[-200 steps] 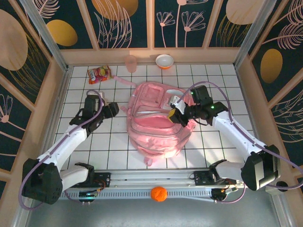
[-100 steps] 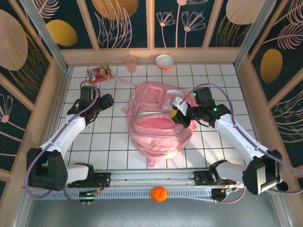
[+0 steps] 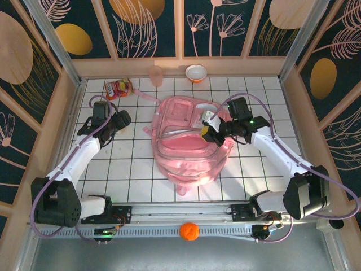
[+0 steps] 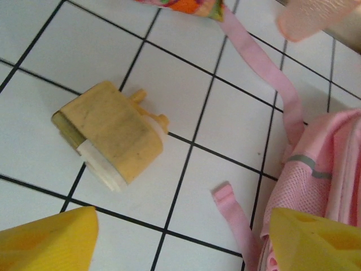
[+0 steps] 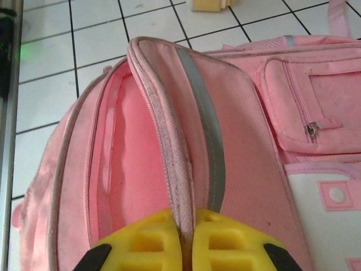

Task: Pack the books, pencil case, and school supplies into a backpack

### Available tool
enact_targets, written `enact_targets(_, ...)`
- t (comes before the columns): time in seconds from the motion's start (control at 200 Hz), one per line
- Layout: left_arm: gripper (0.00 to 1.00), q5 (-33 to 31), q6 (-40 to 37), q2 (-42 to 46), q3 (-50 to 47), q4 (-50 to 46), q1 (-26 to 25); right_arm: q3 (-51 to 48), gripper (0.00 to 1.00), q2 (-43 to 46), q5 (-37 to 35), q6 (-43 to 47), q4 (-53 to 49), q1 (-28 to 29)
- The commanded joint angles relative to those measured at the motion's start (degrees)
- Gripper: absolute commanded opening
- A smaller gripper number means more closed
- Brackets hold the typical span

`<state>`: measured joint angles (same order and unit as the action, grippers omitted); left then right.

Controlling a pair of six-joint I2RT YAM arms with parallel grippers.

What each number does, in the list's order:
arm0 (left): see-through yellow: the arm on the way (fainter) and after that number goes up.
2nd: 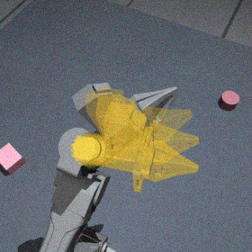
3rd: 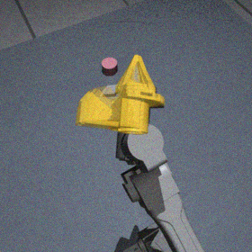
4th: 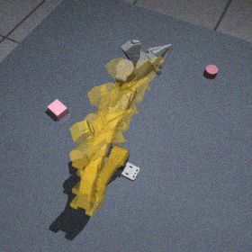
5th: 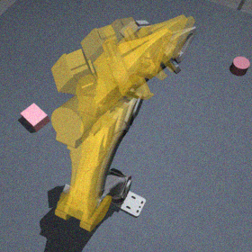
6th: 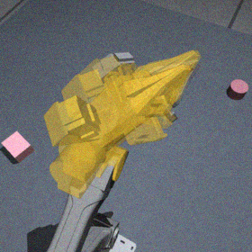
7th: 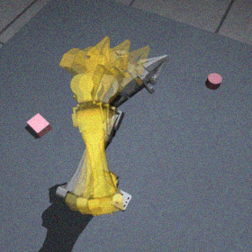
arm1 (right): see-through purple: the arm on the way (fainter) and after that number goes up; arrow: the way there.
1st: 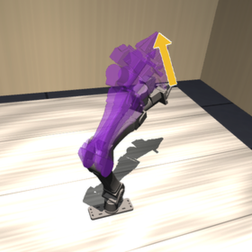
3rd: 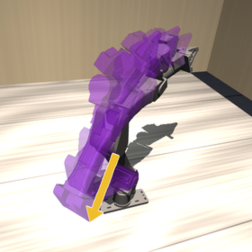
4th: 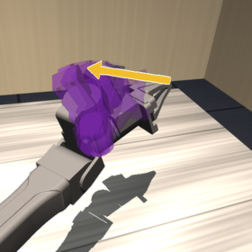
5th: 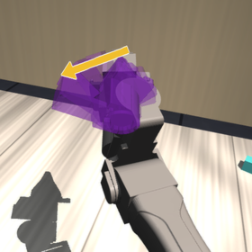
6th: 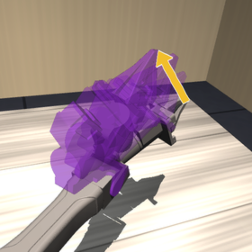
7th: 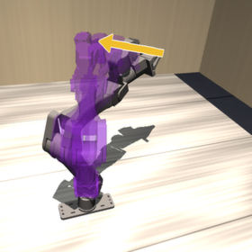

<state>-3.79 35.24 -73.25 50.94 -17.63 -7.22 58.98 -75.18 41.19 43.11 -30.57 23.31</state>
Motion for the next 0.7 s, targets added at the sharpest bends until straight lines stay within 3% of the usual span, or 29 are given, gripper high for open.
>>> enact_targets(0.0, 0.88, -3.4, 6.1, -2.7, 1.3, -1.7, 1.7, 1.7, 0.00, 0.5, 4.9, -7.5, 4.7, -0.4)
enact_targets(0.11, 0.99, -3.1, 10.0, -5.7, 0.3, 1.0, 4.0, -0.4, 0.00, 2.2, 5.9, -14.3, 9.8, -0.4)
enact_targets(0.265, 0.99, 0.1, 13.8, -11.7, 1.1, 5.0, 5.5, -2.3, 0.00, 3.5, 9.1, -19.0, 15.2, -0.3)
enact_targets(0.47, 0.99, -1.2, 17.8, -22.1, 9.6, 0.1, 5.5, -2.4, 0.00, 3.2, 9.6, -19.0, 15.0, 0.2)
enact_targets(0.691, 0.99, -0.3, 20.5, -27.4, 12.8, 1.3, 5.5, -3.4, 0.00, 2.8, 9.8, -19.0, 15.3, 1.6)
